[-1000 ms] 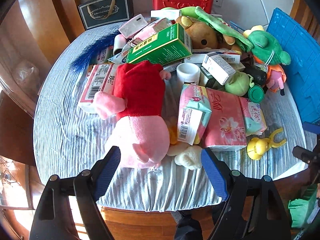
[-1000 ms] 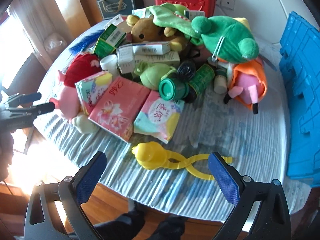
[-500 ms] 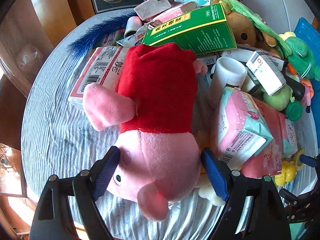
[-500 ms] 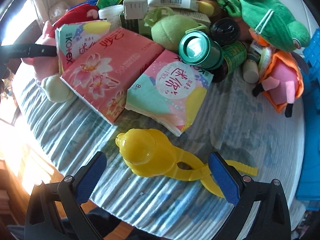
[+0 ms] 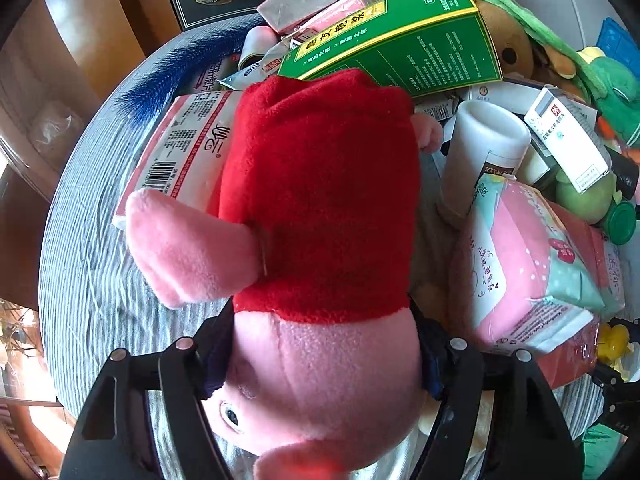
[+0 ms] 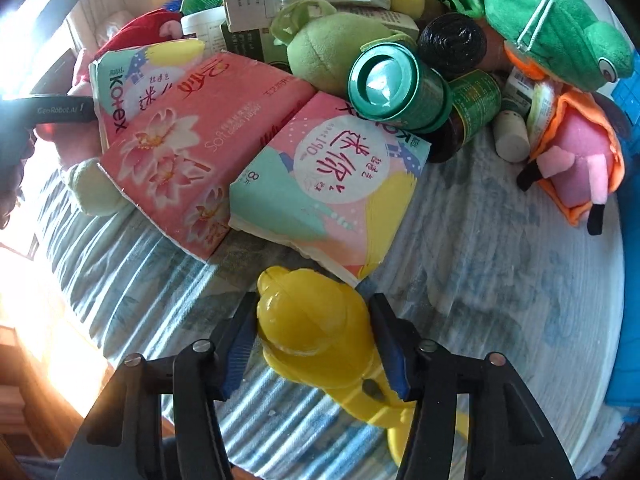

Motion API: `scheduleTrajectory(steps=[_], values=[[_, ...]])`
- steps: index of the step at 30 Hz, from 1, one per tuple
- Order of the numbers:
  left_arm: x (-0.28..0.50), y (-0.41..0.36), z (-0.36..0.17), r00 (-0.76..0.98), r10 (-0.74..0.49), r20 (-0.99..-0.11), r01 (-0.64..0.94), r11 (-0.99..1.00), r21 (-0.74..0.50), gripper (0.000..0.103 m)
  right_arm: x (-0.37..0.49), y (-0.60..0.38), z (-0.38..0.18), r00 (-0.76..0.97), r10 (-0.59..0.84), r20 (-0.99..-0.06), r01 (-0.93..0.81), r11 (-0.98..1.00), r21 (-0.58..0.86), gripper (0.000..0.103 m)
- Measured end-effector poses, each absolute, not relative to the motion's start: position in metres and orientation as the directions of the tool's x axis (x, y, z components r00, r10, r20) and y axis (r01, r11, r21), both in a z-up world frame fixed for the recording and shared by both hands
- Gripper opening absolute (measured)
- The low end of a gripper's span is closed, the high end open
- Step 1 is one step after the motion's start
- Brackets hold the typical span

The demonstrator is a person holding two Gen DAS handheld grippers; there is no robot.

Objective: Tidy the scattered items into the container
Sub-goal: 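Grasp the red-and-pink pig plush with the left tool while the right tool grasps the yellow snowball clip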

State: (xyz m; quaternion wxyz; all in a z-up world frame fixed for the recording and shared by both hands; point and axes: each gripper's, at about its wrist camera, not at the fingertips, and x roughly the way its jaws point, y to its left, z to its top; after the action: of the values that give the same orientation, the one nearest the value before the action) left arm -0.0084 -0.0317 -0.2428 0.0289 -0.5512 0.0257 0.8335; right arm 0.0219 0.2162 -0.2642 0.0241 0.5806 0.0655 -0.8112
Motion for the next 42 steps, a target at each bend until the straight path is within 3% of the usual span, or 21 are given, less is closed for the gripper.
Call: scheduleTrajectory(steps=[42], values=[[0.031,-0.022,-0.142,-0.519,0.050,-0.853,-0.082,-0.997,-0.009,0.065,0.024,0.246,-0.153,-0.514,0.015,-0.857,0.016,-1.000,-0.027,0.054]])
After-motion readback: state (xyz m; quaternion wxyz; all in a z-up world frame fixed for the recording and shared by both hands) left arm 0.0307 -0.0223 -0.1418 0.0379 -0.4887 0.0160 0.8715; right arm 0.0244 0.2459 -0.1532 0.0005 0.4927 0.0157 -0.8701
